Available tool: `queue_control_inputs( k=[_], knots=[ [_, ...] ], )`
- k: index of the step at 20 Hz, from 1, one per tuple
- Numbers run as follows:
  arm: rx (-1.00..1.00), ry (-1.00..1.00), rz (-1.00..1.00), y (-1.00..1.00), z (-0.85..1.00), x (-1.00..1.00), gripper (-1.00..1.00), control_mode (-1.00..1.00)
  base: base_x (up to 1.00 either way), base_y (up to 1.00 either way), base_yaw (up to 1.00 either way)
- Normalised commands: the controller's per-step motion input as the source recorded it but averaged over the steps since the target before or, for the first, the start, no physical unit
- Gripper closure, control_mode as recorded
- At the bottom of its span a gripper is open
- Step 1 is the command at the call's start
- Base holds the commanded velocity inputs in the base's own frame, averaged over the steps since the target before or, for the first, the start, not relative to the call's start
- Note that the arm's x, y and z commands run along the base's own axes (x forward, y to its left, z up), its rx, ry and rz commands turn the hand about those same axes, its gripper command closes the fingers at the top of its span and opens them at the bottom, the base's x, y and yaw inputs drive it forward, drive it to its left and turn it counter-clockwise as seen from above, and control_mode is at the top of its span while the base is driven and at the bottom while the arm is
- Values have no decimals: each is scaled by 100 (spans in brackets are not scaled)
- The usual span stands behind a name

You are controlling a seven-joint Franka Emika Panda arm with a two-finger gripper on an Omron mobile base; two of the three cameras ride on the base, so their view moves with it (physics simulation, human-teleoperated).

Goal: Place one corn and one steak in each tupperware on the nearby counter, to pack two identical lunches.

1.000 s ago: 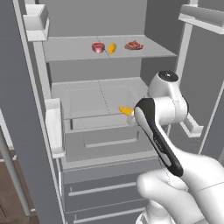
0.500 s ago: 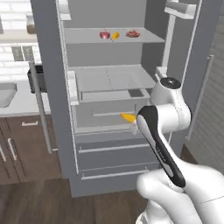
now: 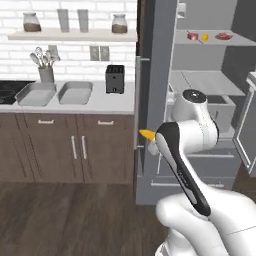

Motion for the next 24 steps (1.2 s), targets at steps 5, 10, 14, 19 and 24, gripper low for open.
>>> queue_control_inputs(
  k=[5, 10, 14, 19, 24],
  knots=[
    [0, 0, 0, 0, 0, 0, 100, 100, 100, 88, 15],
    [0, 0, 0, 0, 0, 0, 100, 100, 100, 42, 9],
    [0, 0, 0, 0, 0, 0, 100, 100, 100, 6, 11],
    [0, 0, 0, 0, 0, 0, 100, 100, 89, 96, 1],
    [0, 0, 0, 0, 0, 0, 100, 100, 82, 100, -17]
  ],
)
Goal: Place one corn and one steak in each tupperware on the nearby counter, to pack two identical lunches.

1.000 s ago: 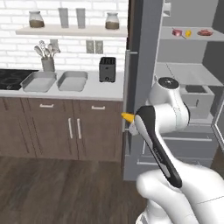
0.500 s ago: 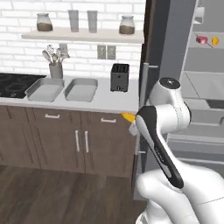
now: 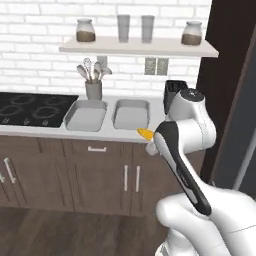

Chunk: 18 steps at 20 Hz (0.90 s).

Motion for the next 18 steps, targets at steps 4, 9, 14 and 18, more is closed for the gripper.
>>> queue_control_inputs(
  k=[4, 9, 14, 18],
  knots=[
    [0, 0, 0, 0, 0, 0, 100, 100, 94, 100, -40],
    [0, 0, 0, 0, 0, 0, 100, 100, 100, 84, -50],
    [0, 0, 0, 0, 0, 0, 100, 100, 96, 26, -43],
    [0, 6, -8, -57, -53, 69, 100, -100, 23, -13, -6]
  ],
)
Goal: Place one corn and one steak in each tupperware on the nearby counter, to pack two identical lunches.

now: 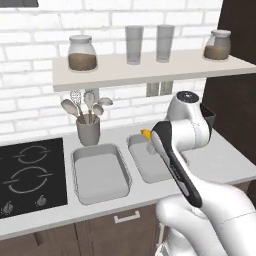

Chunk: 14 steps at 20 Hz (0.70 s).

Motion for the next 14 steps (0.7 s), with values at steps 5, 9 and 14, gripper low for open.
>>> queue_control_inputs(
  k=[5, 9, 14],
  knots=[
    [0, 2, 0, -31, -90, 100, 100, -100, 0, 0, 0],
    [0, 2, 0, -1, -81, 100, 100, -100, 0, 0, 0],
    [0, 3, -2, 0, -50, 95, -100, -100, 0, 0, 0]
  ],
)
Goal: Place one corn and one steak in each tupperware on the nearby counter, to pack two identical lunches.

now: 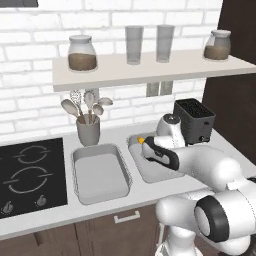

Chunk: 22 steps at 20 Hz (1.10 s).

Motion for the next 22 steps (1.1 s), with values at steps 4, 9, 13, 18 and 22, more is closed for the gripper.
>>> queue_control_inputs(
  k=[4, 9, 13, 18, 22],
  knots=[
    [0, 4, 0, -4, 0, 16, -100, -100, 0, 0, 0],
    [1, 5, -5, -8, 2, -13, -100, -100, 0, 0, 0],
    [1, 7, -8, 0, 32, -66, -100, -100, 0, 0, 0],
    [0, 2, -4, 8, 20, -100, -100, -100, 0, 0, 0],
    [0, 0, 0, 29, 10, -100, -100, -100, 0, 0, 0]
  ],
)
